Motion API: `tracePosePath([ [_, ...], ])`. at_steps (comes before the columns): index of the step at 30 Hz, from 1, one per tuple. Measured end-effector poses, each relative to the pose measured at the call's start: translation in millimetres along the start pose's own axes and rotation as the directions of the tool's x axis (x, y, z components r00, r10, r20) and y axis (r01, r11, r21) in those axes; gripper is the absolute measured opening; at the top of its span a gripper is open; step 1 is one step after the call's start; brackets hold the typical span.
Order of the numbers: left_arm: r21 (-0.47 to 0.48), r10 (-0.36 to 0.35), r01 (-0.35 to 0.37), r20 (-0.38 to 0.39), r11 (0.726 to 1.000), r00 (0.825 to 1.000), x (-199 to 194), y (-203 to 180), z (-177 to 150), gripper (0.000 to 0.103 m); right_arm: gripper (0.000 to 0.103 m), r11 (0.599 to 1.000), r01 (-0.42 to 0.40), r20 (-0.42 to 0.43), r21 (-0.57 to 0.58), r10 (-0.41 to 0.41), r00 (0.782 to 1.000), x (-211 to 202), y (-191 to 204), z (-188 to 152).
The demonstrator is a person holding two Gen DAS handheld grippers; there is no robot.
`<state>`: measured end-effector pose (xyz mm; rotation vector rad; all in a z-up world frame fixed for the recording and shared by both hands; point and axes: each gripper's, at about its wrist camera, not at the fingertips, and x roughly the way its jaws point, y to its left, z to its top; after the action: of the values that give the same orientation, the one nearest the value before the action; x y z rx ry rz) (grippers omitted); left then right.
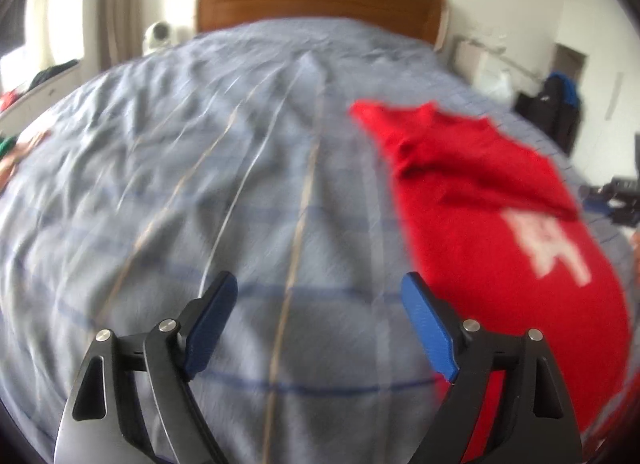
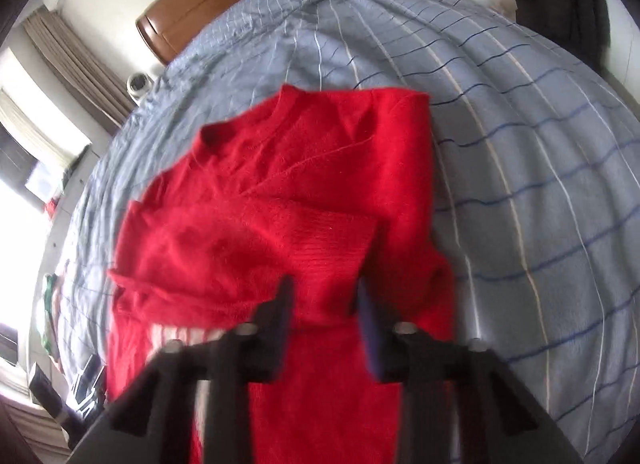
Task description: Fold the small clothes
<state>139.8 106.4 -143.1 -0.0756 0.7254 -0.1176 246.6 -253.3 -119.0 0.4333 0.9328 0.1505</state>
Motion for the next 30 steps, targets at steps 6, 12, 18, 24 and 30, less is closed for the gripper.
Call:
tracePosePath([
  [6,0.138,-0.072,0.071,0.0,0.988,0.997,27,-29,71,0.077,0.054,0.998,0.049,0.13,-0.027,-0.045,0.99,-51,-37,-36],
  [12,-0.073,-0.125,0.12,-0.074,0.99,0.989,85,-26,122,0.075,0.054,0.995,0.071,0.099,0.068,-0.077,0.992,-67,-86,-79],
  [18,0.039,-0.089,0.1,-0.223,0.994,0.971,108,-40,59,0.028,0.054,0.994,0.057,0.123,0.092,-0.068,0.99,-72,-102,-102],
  [24,-0.084,-0.129,0.114,-0.192,0.99,0.973,96,-27,53,0.028,0.061,0.996,0.075,0.161,0.051,-0.082,0.984,-62,-98,-109],
  [30,-0.098,-0.119,0.103,-0.178,0.99,0.977,60,-13,42,0.041,0.065,0.995,0.097,0.226,-0.025,-0.089,0.97,-60,-91,-123],
])
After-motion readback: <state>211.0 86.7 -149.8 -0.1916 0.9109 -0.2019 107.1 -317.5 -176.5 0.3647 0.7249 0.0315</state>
